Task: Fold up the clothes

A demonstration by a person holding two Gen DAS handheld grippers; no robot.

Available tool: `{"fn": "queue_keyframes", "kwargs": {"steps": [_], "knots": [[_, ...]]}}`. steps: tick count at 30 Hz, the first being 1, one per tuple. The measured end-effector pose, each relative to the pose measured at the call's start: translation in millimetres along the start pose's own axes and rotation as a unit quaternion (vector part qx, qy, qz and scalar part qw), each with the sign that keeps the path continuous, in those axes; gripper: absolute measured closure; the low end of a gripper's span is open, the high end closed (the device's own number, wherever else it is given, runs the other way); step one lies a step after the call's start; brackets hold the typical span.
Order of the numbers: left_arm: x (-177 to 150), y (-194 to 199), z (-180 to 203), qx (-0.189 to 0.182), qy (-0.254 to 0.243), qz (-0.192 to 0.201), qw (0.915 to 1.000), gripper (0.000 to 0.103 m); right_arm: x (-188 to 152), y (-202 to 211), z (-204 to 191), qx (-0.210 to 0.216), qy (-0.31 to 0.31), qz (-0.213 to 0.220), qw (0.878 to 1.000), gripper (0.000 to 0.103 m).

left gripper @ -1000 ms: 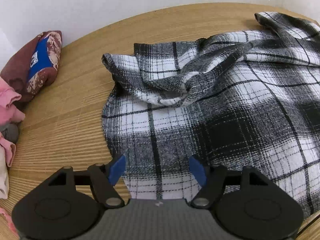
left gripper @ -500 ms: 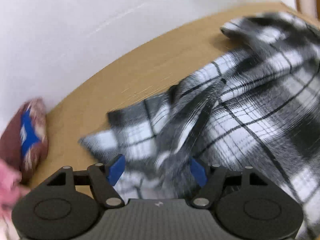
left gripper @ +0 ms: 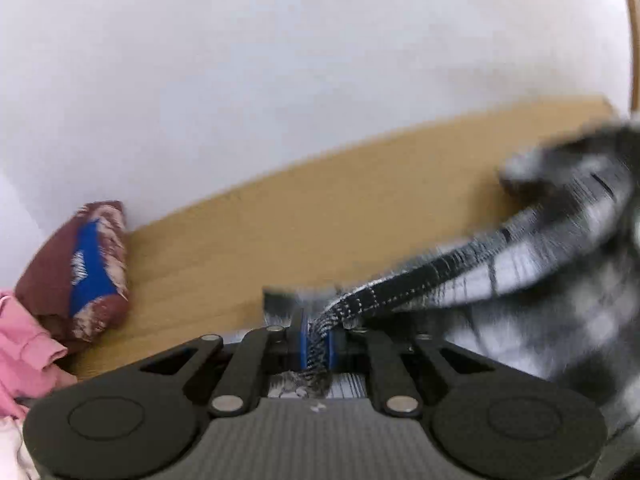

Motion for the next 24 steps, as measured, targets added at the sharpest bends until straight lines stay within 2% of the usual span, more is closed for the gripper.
{"fn": "queue_keyframes", "kwargs": {"steps": [2, 6, 9, 11, 14, 17, 19, 21, 22, 23, 24], "knots": [[24, 22, -9, 0.001, 0.018, 0.029, 0.9994, 0.092, 27, 20, 4, 0.001, -0.033, 0.038, 0.999, 0.094], [69, 91, -11, 0.011, 0.002, 0.088, 0.996, 0.092, 78, 77, 7, 0.004, -0.064, 0.125, 0.99, 0.094], [93, 128, -12, 0.026, -0.02, 0.109, 0.9935, 0.086, 109, 117, 9, -0.004, -0.064, 0.182, 0.981, 0.094], [109, 125, -17, 0.032, -0.031, 0.112, 0.9927, 0.084, 126, 121, 6, -0.012, -0.046, 0.201, 0.978, 0.094], [122, 74, -24, 0.034, -0.04, 0.092, 0.9944, 0.084, 139, 81, -4, -0.026, -0.009, 0.195, 0.98, 0.094], [127, -15, -33, 0.054, -0.066, 0.059, 0.9946, 0.084, 139, 4, -19, -0.043, 0.029, 0.17, 0.984, 0.094], [131, -81, -43, 0.067, -0.067, 0.039, 0.9947, 0.083, 134, -55, -35, -0.065, 0.073, 0.158, 0.983, 0.094], [133, -151, -56, 0.102, -0.081, 0.014, 0.9914, 0.071, 122, -119, -55, -0.098, 0.131, 0.141, 0.976, 0.094], [129, -180, -62, 0.124, -0.086, -0.003, 0.9885, 0.061, 112, -151, -65, -0.117, 0.163, 0.126, 0.972, 0.091], [126, -209, -69, 0.147, -0.09, -0.02, 0.9848, 0.056, 98, -186, -74, -0.133, 0.19, 0.097, 0.968, 0.09], [122, -238, -75, 0.17, -0.095, -0.038, 0.9802, 0.057, 82, -214, -80, -0.143, 0.207, 0.06, 0.966, 0.091]]}}
Point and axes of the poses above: each gripper's, at about its wrist camera, not at the fingertips, and y roughly against the way its jaws point, z to its right, x to its top, the point moved 10 cm from there along -y, roughly the way its jaws point, and after that the axes turned 11 degrees about -x, right-handed, at the moved point
